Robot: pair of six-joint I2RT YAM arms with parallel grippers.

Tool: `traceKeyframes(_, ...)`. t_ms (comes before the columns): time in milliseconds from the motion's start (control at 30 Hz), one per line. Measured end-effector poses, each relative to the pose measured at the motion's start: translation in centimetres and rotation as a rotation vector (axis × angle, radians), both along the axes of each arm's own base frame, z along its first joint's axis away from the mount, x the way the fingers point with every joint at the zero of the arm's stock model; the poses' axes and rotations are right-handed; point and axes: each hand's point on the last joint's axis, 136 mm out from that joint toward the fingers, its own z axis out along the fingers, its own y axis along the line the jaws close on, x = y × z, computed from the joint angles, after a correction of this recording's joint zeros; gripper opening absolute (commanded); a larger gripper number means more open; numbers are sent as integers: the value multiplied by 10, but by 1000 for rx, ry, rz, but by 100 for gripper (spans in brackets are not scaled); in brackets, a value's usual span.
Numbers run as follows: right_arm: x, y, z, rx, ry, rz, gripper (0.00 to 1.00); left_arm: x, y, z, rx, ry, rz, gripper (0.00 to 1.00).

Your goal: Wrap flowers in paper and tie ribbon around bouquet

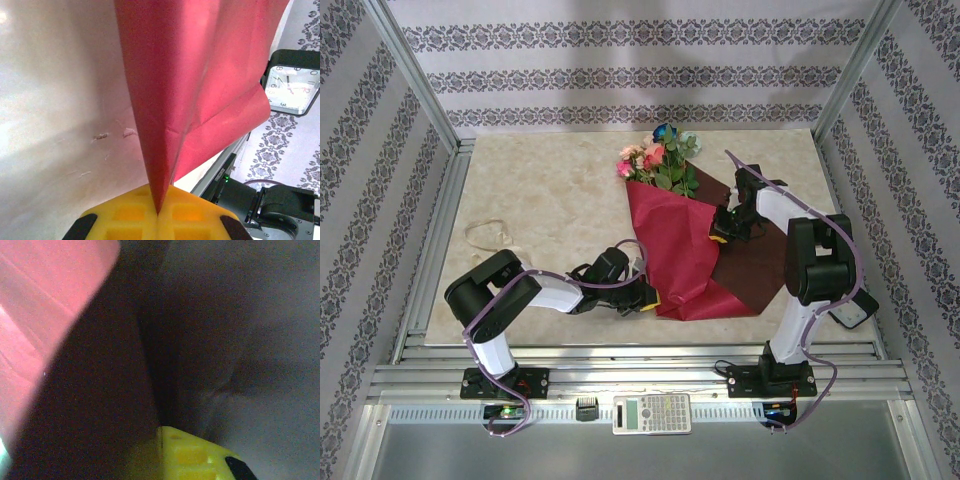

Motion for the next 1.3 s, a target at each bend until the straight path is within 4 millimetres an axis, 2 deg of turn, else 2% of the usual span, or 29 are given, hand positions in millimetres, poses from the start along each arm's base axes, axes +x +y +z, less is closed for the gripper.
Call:
traceKeyframes(100,-5,-1,18,5,-21,-40,41,1,-1,0,-4,10,8,0)
traceKeyframes(200,-22,-1,52,39,-68,-130,46,4,-3,-1,-13,18,19,0)
traceKeyframes(300,-53,7,84,96,-106,-235,50,9,-8,-4,-23,23,33,0)
traceKeyframes(367,-79,22,95,148,-103,-288,51,14,-13,-4,-35,25,43,0)
traceKeyframes(433,-112,43,92,209,-63,-331,53,19,-17,-4,-50,26,52,0)
traceKeyframes(533,-155,66,70,272,35,-405,55,24,-23,-3,-72,24,62,0)
traceKeyframes(667,-186,77,27,305,135,-547,57,32,-29,-2,-97,24,78,0)
traceKeyframes(767,-189,78,8,318,158,-645,58,36,-33,1,-111,22,87,0)
traceKeyframes(900,-178,83,6,393,128,-742,57,41,-37,8,-134,12,91,0)
traceKeyframes(1067,-174,83,-5,438,113,-840,57,42,-38,10,-144,14,97,0)
traceKeyframes(1300,-167,90,2,496,73,-898,57,43,-40,12,-150,17,99,0)
